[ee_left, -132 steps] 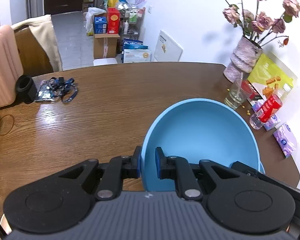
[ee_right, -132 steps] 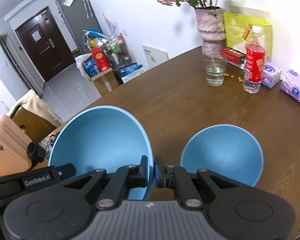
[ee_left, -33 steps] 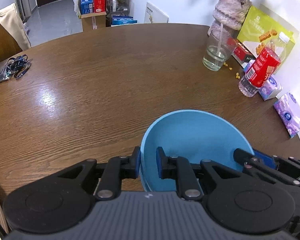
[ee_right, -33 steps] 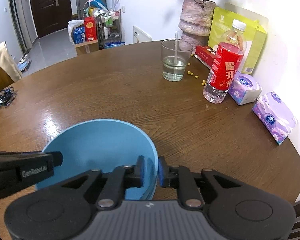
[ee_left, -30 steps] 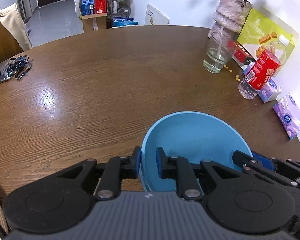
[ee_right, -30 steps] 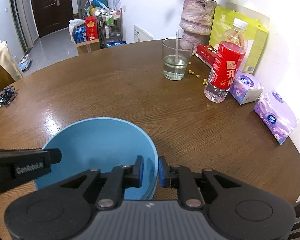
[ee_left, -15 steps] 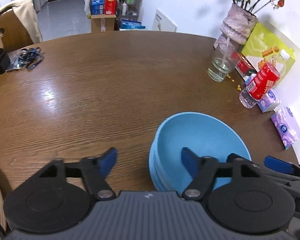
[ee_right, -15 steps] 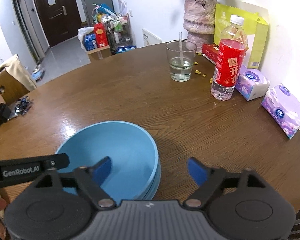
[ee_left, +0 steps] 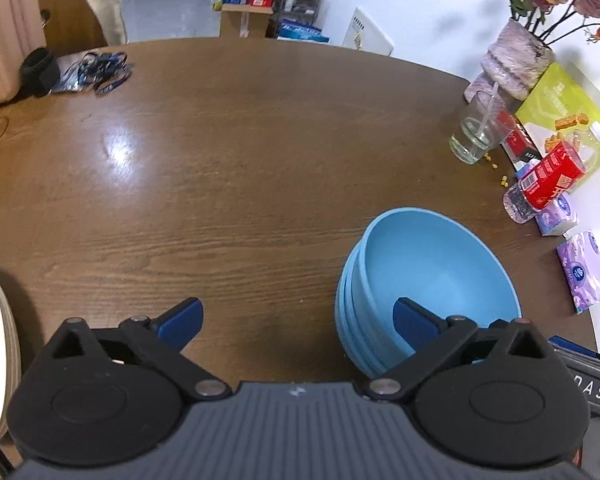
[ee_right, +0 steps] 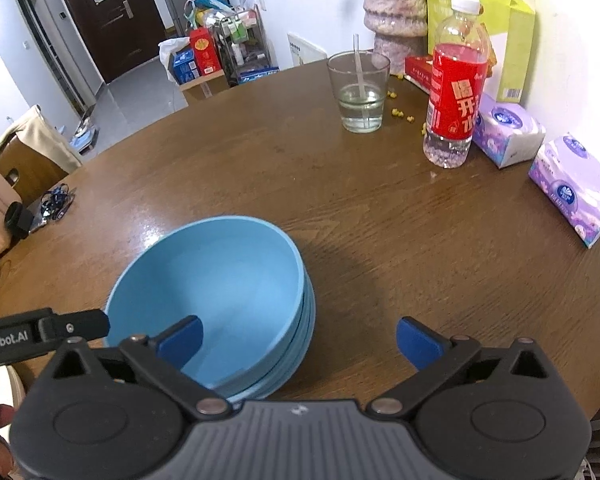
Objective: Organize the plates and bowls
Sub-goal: 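Move the left gripper to the blue bowl stack rim while the right gripper approaches its rim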
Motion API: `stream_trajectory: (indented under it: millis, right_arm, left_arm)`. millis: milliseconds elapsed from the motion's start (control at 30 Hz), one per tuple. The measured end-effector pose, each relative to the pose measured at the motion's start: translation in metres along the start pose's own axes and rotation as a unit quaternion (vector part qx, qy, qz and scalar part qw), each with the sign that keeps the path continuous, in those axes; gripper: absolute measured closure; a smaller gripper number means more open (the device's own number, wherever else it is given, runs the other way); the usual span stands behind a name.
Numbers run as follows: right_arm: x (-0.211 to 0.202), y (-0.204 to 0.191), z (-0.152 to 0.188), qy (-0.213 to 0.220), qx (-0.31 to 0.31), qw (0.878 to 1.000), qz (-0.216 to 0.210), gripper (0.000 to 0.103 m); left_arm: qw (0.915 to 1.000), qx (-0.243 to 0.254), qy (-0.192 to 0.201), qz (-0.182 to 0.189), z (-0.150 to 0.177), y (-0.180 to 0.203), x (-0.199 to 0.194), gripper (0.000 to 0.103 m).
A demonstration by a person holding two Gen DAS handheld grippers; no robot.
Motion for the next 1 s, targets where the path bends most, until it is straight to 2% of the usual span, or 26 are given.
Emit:
stream_trajectory:
  millis: [333,633,1000]
  right_arm:
    - [-0.003,0.007,0.0,0.0,0.002,1.0,-0.011,0.0]
    - [-0.007,-0.003,0.001,-0.003,-0.011,0.999,-0.043,0.0]
    - [0.009,-0.003,-0.005,-0.02,-0.007,0.998,-0.062,0.0]
  left_arm:
    - [0.9999,-0.016,0.002,0.002,0.005,-0.002,-0.013,0.0]
    - [0.9998,-0.018,0.01,0.003,0.01,0.003,-0.027,0.0]
    - [0.9992,-0.04,0.005,0.002,0.005,0.003,-0.019,0.0]
Point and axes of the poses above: each gripper's, at about its wrist camera, not at the fingertips, and x roughly the way its jaws point, y to its right, z to its underside, the point moved 9 cm from there along x, roughly the way its jaws point, and after that the axes turned 6 degrees about -z, right-handed, at the moved point
